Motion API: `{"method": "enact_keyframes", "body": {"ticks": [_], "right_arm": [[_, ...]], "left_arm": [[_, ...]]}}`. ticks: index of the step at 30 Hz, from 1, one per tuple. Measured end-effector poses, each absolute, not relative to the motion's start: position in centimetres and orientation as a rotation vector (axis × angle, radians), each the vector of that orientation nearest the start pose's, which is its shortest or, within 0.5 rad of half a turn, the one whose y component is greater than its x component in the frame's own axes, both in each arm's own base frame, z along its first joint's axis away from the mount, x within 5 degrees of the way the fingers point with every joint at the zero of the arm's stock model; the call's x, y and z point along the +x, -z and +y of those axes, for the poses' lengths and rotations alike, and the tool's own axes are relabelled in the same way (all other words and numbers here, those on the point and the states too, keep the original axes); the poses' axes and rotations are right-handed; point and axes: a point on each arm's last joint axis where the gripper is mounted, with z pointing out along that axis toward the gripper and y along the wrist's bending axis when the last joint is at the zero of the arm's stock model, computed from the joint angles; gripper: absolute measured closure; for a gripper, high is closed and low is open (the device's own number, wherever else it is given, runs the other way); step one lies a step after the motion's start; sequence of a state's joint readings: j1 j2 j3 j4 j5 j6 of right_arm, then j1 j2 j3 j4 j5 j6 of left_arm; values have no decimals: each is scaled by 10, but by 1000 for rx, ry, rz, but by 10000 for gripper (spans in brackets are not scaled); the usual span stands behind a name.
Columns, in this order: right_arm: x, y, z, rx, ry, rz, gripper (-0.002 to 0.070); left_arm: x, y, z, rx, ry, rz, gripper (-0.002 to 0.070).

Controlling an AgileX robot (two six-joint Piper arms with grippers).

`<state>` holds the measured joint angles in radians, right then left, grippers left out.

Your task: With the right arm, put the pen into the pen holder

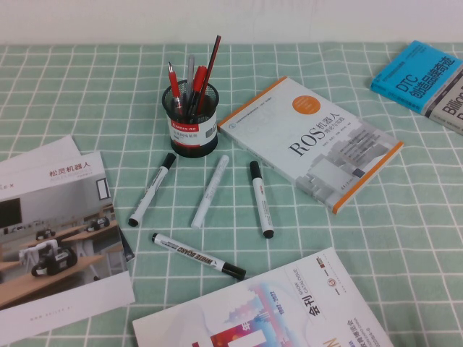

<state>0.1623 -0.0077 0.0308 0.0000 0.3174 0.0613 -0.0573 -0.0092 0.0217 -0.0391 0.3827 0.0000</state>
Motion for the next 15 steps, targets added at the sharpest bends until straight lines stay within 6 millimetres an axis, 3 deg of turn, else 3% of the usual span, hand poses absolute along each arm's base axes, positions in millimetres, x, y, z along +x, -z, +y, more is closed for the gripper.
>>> {"method": "enact_keyframes", "body": {"ticks": [4, 9, 15], "right_arm": [[55, -184, 11, -29, -242, 1724, 696], [56, -200, 10, 193, -473, 1547, 696], [56, -205, 8, 285, -552, 1488, 696]], "left_arm": [[52, -172, -4, 30, 78, 1879, 679], [52, -172, -4, 30, 78, 1879, 679], [52, -172, -4, 30, 78, 1879, 679]]}}
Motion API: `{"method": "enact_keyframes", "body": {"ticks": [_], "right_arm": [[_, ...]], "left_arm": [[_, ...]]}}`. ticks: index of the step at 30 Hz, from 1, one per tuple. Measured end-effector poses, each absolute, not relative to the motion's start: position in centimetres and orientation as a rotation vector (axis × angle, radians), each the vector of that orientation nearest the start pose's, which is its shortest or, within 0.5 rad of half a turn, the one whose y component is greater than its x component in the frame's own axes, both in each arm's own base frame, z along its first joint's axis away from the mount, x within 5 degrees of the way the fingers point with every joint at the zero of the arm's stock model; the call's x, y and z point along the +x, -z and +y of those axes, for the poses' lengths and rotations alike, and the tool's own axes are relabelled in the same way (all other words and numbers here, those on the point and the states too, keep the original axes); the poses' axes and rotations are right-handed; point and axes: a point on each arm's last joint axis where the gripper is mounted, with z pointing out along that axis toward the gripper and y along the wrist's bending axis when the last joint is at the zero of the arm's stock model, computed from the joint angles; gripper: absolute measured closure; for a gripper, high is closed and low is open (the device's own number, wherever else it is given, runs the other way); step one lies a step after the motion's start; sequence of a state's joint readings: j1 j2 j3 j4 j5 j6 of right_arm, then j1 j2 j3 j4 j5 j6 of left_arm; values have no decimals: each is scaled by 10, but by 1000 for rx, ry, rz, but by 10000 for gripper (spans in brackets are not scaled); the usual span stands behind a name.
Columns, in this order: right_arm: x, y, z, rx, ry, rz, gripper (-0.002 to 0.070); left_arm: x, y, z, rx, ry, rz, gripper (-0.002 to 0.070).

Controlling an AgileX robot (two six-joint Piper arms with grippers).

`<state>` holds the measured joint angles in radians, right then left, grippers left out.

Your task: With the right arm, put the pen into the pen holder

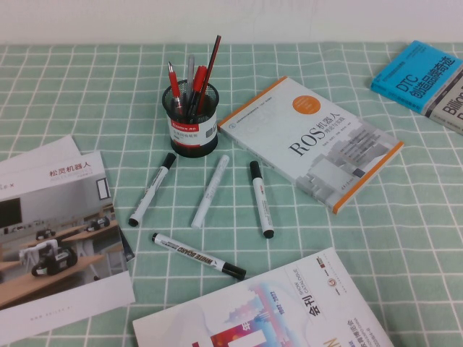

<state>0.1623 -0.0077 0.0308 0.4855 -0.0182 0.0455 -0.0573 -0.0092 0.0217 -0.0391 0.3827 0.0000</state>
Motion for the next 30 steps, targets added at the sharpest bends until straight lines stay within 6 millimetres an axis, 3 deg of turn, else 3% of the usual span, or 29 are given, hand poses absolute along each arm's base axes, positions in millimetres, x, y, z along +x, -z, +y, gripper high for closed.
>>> {"method": "enact_keyframes", "body": {"ticks": [4, 6, 11, 14, 18, 25, 30], "right_arm": [[56, -202, 11, 283, -581, 1544, 696], [55, -210, 14, 281, -608, 1574, 696], [66, -254, 24, 207, -620, 1775, 696], [83, -283, 32, 123, -583, 1969, 696], [108, -307, 37, 6, -489, 2186, 696], [147, -317, 46, -62, -436, 2391, 696], [190, -307, 84, -195, -412, 2545, 696]], "left_arm": [[52, -172, -4, 30, 78, 1879, 679], [52, -172, -4, 30, 78, 1879, 679], [52, -172, -4, 30, 78, 1879, 679], [52, -172, -4, 30, 78, 1879, 679], [52, -172, -4, 30, 78, 1879, 679], [52, -172, -4, 30, 78, 1879, 679], [52, -172, -4, 30, 78, 1879, 679]]}}
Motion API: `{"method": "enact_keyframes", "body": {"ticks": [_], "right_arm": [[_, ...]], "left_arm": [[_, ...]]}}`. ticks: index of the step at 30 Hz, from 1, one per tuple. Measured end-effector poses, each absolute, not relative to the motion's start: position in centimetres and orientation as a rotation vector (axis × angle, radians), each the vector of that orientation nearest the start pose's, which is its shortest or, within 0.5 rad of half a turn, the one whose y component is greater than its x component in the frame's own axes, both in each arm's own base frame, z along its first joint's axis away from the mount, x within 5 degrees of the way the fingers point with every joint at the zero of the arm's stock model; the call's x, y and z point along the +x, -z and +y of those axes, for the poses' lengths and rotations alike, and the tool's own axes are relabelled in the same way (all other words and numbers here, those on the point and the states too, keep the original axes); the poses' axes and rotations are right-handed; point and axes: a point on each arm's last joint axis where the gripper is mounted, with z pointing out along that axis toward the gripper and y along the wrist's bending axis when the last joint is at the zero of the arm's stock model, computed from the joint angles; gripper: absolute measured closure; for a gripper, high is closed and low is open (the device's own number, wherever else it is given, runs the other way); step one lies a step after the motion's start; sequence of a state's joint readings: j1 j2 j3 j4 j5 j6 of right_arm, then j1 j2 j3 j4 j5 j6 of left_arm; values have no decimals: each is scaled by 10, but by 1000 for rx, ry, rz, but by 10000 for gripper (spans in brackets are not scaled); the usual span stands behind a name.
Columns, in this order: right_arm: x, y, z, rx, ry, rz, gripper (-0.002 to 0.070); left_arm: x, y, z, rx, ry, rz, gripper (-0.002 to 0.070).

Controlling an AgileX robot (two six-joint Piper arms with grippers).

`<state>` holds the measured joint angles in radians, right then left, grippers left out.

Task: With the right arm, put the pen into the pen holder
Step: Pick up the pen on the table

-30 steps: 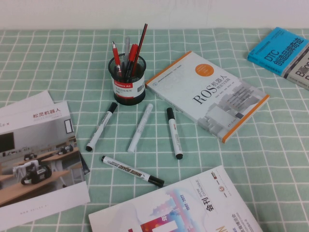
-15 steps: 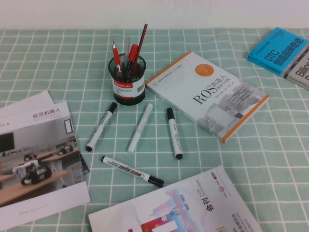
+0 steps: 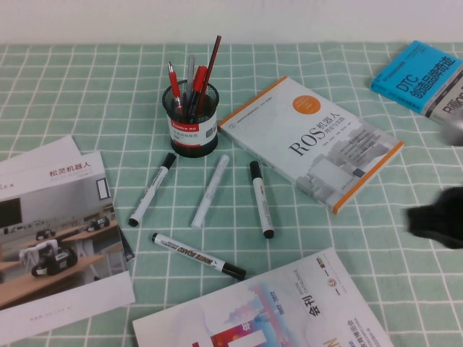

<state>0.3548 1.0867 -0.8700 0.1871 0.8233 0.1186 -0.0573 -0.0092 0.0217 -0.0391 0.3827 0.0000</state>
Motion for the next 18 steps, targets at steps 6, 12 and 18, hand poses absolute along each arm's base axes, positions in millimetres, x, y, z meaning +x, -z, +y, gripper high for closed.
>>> {"method": "enact_keyframes", "body": {"ticks": [6, 12, 18], "right_arm": [[236, -304, 158, -393, -336, 2632, 690], [293, -286, 212, -413, -292, 2745, 466], [345, -264, 248, -426, -237, 2811, 307]], "left_arm": [[52, -172, -4, 30, 78, 1879, 679], [52, -172, -4, 30, 78, 1879, 679], [52, -172, -4, 30, 78, 1879, 679]]}}
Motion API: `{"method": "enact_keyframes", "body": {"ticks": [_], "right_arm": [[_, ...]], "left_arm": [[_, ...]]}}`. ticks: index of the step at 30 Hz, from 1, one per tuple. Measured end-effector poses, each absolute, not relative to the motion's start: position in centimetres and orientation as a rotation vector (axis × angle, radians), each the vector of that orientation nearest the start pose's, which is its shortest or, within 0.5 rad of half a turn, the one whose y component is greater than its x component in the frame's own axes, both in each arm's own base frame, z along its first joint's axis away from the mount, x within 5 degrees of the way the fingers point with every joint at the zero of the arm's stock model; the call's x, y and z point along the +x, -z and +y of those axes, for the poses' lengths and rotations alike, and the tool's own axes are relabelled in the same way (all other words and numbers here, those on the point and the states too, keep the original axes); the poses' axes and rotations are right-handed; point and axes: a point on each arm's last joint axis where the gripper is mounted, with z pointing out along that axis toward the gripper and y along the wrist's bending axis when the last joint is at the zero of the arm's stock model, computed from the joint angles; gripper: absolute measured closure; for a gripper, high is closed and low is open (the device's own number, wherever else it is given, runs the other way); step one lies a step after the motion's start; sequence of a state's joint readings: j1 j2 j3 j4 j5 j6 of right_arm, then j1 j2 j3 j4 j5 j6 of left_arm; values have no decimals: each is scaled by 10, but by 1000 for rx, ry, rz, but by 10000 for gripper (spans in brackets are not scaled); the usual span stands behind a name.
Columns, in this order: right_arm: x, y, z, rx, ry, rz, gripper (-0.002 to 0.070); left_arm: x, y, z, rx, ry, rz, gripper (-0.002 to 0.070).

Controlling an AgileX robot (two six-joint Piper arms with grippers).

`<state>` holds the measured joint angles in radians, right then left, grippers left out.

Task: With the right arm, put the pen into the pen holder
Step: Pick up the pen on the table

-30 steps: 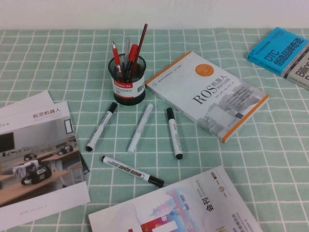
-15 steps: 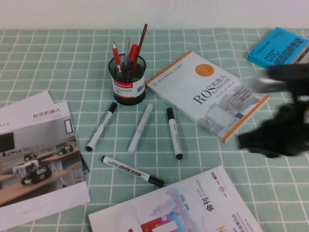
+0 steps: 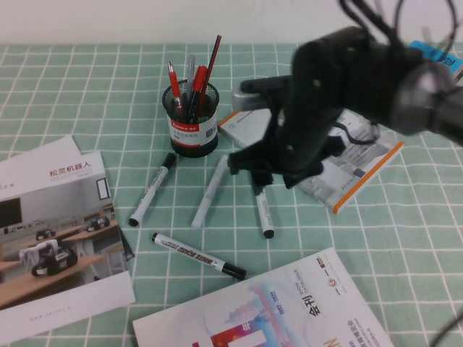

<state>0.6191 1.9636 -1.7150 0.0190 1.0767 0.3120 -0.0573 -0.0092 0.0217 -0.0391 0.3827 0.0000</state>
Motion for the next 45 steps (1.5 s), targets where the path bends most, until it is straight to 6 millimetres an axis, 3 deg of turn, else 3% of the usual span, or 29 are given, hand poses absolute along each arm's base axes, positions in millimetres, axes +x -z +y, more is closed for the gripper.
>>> {"method": "enact_keyframes", "body": {"ticks": [9, 20, 29, 32, 37, 42, 45], "right_arm": [[400, -233, 280, -450, -140, 2794, 320], [417, -187, 281, -443, -71, 2886, 321], [419, -184, 281, -431, -86, 2898, 326], [419, -184, 281, -431, -88, 2900, 386], [419, -184, 282, -432, -96, 2904, 557], [418, -187, 281, -449, -98, 2897, 554], [416, -203, 278, -453, -101, 2871, 554]], "left_arm": [[52, -172, -4, 30, 78, 1879, 679], [52, -172, -4, 30, 78, 1879, 679], [52, -172, -4, 30, 78, 1879, 679], [52, -172, -4, 30, 78, 1879, 679], [52, -172, -4, 30, 78, 1879, 679], [52, -172, -4, 30, 78, 1879, 679], [52, -172, -4, 30, 78, 1879, 679]]}}
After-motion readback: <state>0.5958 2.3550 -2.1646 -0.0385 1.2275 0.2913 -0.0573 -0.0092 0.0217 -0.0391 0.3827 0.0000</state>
